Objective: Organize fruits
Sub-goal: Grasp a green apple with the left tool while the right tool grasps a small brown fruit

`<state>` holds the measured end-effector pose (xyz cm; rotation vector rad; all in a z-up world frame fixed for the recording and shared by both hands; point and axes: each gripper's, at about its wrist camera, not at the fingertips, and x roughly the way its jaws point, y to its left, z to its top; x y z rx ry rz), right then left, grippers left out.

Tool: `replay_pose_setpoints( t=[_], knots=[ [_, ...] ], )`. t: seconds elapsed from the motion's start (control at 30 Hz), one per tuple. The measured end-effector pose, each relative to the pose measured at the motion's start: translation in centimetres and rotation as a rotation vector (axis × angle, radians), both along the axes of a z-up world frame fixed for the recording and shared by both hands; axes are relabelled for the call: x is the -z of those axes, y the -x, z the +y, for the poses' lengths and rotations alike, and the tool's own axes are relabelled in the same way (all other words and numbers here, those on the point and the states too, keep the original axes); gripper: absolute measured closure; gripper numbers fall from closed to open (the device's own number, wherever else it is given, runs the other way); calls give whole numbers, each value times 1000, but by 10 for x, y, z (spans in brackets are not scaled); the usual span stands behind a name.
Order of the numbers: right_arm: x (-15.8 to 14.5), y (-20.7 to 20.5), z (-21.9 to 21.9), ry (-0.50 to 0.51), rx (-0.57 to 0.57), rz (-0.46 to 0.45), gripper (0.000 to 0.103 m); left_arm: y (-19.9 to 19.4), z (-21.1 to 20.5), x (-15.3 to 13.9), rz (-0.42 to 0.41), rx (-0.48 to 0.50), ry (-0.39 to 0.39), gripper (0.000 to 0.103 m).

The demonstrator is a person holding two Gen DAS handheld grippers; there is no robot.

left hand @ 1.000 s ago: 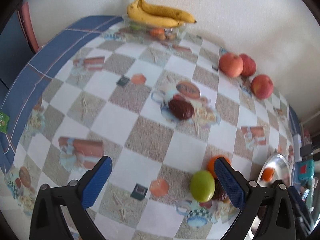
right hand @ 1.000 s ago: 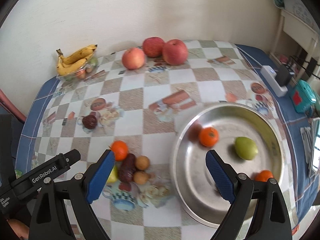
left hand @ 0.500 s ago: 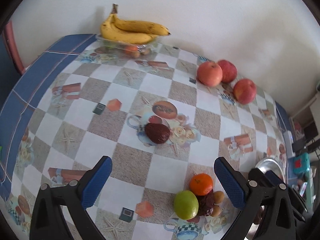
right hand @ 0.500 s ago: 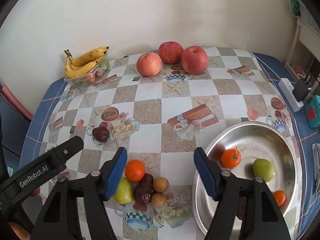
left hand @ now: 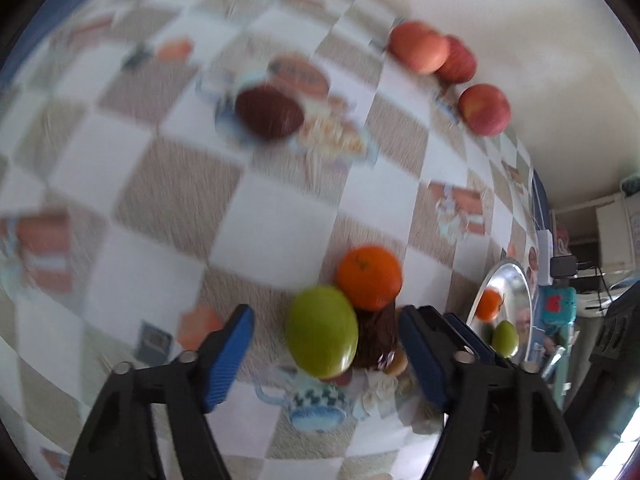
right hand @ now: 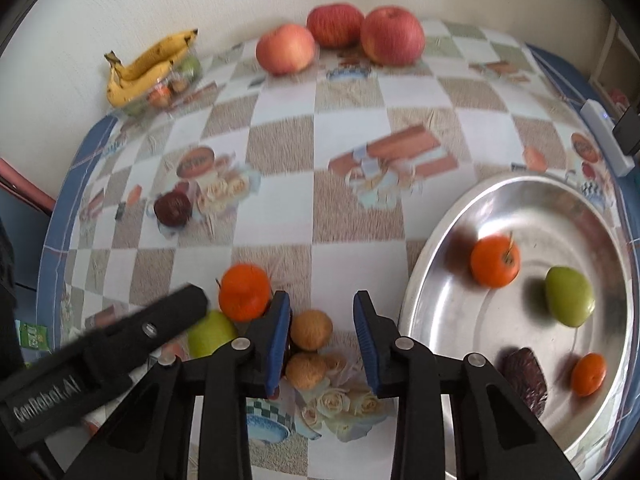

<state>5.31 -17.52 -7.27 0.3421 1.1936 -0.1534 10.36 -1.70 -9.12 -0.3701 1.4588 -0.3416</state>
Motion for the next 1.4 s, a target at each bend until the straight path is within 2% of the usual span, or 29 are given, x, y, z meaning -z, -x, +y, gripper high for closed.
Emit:
replay_pose_setpoints(
  t=[0.1, 0.2, 0.27, 0.37, 0.63, 0.77, 0.97, 1.13, 1.4],
  knots=[
    [11, 1, 4, 29, -19, 45, 73, 3, 7, 6, 49, -45, 52, 36],
    [12, 3, 5, 7, -22, 37, 73, 5, 9, 4, 37, -54, 42, 44],
    [13, 3, 8, 7, -33, 35, 73, 4, 12, 6, 45, -73, 53, 60],
    [17, 2, 10, -33, -37, 43, 74, 4, 16, 10, 60, -84, 66, 60],
    [21, 4, 1, -48, 14, 50, 77, 3, 22, 8, 56, -118, 59, 60],
    [13, 7, -5, -63, 37, 20, 77, -1, 31, -2, 14, -149, 33, 61],
    [-12, 10, -15, -55, 65, -42, 77, -5, 43, -23, -65, -181, 47, 61],
    [-23, 15, -22, -34, 86, -58, 77, -6, 43, -28, -79, -174, 55, 61],
    [-26, 24, -36, -19, 131, -56, 77, 0, 28, -34, -100, -147, 61, 61]
  ],
)
